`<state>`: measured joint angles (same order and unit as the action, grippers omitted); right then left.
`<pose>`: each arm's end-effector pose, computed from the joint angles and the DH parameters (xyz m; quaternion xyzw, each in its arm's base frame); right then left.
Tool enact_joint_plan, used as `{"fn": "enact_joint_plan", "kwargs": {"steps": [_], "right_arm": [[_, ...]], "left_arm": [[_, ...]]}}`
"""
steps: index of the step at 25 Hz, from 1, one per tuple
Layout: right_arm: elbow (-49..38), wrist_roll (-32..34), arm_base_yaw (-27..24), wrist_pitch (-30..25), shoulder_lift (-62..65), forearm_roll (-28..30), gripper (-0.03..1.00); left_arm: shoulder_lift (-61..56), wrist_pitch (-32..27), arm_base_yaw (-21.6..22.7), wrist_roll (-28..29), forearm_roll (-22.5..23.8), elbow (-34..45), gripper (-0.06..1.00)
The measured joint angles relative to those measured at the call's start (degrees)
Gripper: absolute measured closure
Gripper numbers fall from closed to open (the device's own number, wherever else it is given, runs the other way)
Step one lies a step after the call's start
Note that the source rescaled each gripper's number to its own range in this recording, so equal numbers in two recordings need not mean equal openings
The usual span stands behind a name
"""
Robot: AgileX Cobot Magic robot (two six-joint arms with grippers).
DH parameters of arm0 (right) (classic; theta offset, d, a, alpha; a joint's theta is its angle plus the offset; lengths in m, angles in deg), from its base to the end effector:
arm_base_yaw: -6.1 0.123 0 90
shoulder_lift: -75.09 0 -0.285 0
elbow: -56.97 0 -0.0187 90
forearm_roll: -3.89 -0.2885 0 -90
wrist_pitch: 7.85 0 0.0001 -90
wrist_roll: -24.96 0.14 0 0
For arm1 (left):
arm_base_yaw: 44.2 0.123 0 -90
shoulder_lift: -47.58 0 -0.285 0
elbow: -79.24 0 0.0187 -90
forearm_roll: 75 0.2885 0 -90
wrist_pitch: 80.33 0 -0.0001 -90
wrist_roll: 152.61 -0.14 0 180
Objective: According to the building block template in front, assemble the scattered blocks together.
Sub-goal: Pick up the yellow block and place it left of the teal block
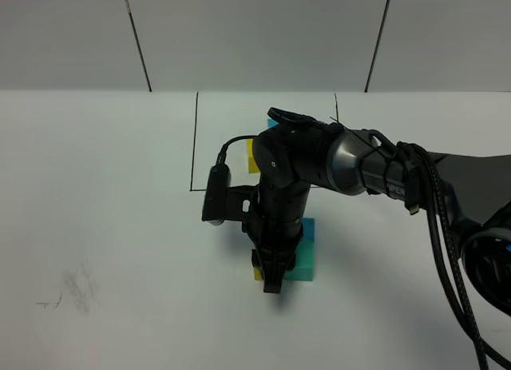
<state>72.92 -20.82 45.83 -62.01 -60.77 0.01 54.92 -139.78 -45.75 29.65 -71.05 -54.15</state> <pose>0.3630 0.3117 0.0548 -0.6641 0.7453 0.0257 0.0531 0.0681 0.0065 0.2888 -0.0068 0.8353 0.0162 0.5495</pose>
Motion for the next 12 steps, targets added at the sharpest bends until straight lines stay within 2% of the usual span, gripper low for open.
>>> {"fn": "enact_joint_plan", "kwargs": {"steps": [12], "right_arm": [[-1.3,-1.6,-0.4,1.6,0.3,-0.4,0.69]], "left_arm": [[0.0,0.0,0.0,0.0,0.0,0.0,0.24]]}}
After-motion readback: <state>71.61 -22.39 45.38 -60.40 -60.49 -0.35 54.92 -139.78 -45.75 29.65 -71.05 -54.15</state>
